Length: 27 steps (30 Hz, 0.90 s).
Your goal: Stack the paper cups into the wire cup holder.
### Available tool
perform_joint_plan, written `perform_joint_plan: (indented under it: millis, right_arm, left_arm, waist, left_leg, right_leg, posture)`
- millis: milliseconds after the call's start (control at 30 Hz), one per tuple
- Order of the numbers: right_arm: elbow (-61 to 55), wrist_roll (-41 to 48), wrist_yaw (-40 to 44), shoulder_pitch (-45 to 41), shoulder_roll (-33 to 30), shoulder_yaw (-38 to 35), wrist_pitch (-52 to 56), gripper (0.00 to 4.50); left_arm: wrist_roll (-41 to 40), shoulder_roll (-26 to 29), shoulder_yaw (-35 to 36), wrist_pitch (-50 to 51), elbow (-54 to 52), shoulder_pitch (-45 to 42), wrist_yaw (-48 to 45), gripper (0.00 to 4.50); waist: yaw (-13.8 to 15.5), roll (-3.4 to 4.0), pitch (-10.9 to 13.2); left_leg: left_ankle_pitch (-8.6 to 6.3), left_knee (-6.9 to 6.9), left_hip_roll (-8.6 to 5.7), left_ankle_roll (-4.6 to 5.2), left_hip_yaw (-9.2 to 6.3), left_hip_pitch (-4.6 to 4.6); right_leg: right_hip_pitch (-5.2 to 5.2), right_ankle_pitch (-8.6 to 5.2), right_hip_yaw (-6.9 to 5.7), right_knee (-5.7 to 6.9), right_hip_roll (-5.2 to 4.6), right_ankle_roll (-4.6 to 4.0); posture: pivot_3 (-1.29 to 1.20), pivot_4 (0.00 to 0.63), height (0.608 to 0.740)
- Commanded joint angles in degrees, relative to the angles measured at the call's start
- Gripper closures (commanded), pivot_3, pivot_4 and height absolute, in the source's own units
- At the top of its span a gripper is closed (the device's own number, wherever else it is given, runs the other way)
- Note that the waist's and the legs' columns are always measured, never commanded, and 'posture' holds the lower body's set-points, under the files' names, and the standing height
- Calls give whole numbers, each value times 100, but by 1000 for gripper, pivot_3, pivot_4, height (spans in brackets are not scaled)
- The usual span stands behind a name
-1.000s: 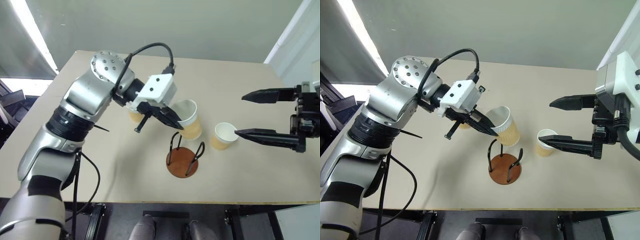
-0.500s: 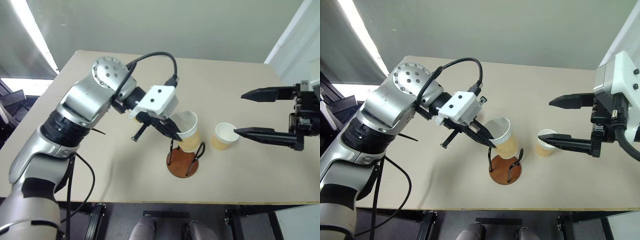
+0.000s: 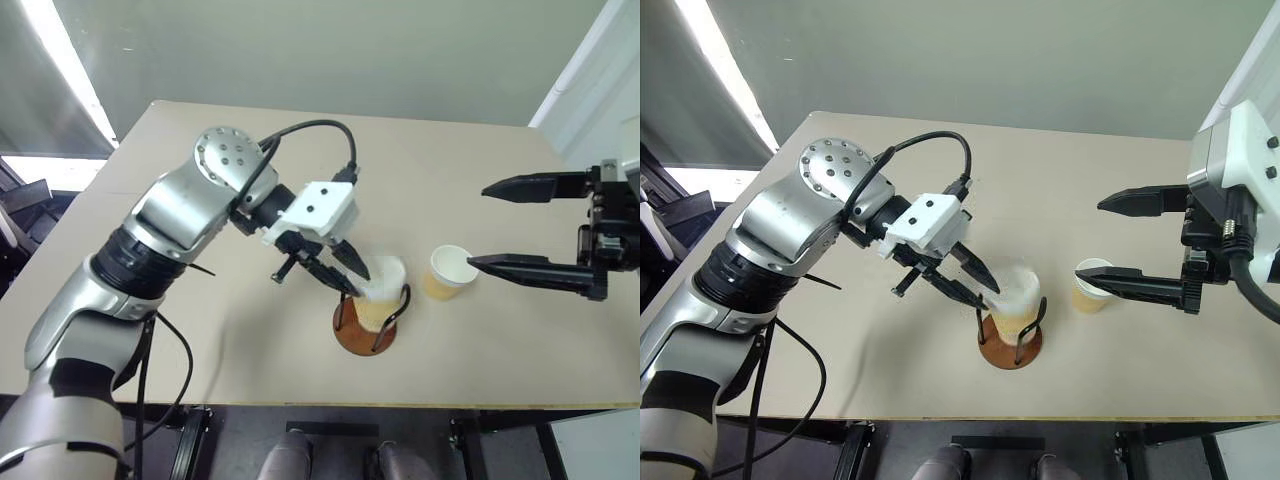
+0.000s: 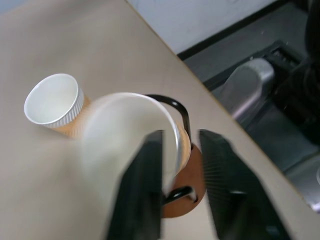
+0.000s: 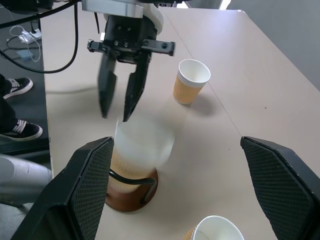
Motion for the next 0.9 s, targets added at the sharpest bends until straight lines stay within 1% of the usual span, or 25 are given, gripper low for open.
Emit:
perform_joint_plan:
  millis: [33, 67, 100, 200, 233, 333, 500, 600, 667, 800, 900]
  right_arm:
    - [97, -95, 64, -66, -108, -48, -134, 341]
    - [106, -107, 73, -73, -112, -33, -147, 341]
    - [116, -120, 81, -83, -114, -13, -159, 341]
    - [141, -214, 96, -87, -109, 70, -220, 341]
    - [135, -372, 108, -38, -122, 140, -284, 341]
    - [85, -956, 184, 186, -113, 399, -554, 341]
    - [248, -2011, 391, 373, -7, 1090, -1269, 341]
    - [447, -2778, 667, 502, -29, 1574, -1838, 341]
    - [609, -3181, 854, 531, -4, 1863, -2163, 341]
    - [997, -3977, 1219, 381, 177, 2578, -2790, 341]
    - [1335, -4538, 1430, 223, 389, 3045, -3159, 341]
  left_arm:
    - [-94, -12, 217, 72, -15, -136, -186, 1883]
    - [-87, -16, 222, 70, -7, -138, -186, 1424]
    - [-51, -65, 280, 75, 26, -135, -186, 1191]
    - [37, -236, 485, 118, 167, -168, -130, 123]
    - [-21, -324, 615, 241, 225, -201, -8, 54]
    - [-218, -492, 1089, 612, 311, -246, 324, 54]
    - [-506, -461, 1911, 1333, 319, -235, 900, 54]
    - [-711, -292, 2305, 1762, 143, -31, 1148, 54]
    - [-715, -116, 2447, 1871, -26, 202, 1247, 54]
    - [-651, 328, 2791, 1876, -381, 880, 1440, 54]
    - [-649, 428, 3022, 1773, -597, 1259, 1701, 54]
  waist:
    - [0, 0, 0]
    - [0, 0, 0]
    - [0, 0, 0]
    - [3, 0, 0]
    - [5, 0, 0]
    - [10, 0, 0]
    - [8, 3, -1]
    - [7, 3, -1]
    - [3, 4, -2]
    - [-7, 4, -2]
    - [-11, 4, -2]
  left_leg:
    - [0, 0, 0, 0, 0, 0]
    - [0, 0, 0, 0, 0, 0]
    - [0, 0, 0, 0, 0, 0]
    - [0, 1, 0, 0, 0, 0]
    - [0, 2, 0, 0, 0, 0]
    - [-1, 9, 0, 2, 0, -1]
    - [-4, 19, 0, 7, 4, -1]
    - [-5, 22, 0, 8, 5, 2]
    - [-6, 26, 0, 11, 7, 2]
    - [-7, 28, 1, 13, 10, 12]
    - [-7, 35, 2, 13, 10, 16]
  right_leg:
    - [0, 0, 0, 0, 0, 0]
    - [0, 0, 0, 0, 0, 0]
    - [0, 0, 0, 0, 0, 0]
    - [0, 0, 0, 1, 0, 0]
    - [1, 0, 0, 1, 0, 1]
    - [2, 2, 0, 2, 0, 4]
    - [2, 3, 1, 6, 0, 6]
    - [5, 4, 1, 6, 0, 7]
    - [4, 5, 4, 6, 0, 9]
    - [10, 5, 7, 8, 1, 9]
    - [14, 6, 8, 11, 3, 9]
  posture:
    - [0, 150, 740]
    - [0, 150, 740]
    - [0, 150, 740]
    - [0, 150, 740]
    - [0, 150, 740]
    - [0, 150, 740]
    - [0, 150, 740]
    - [0, 150, 740]
    - [0, 150, 740]
    - [0, 150, 740]
    - [0, 150, 740]
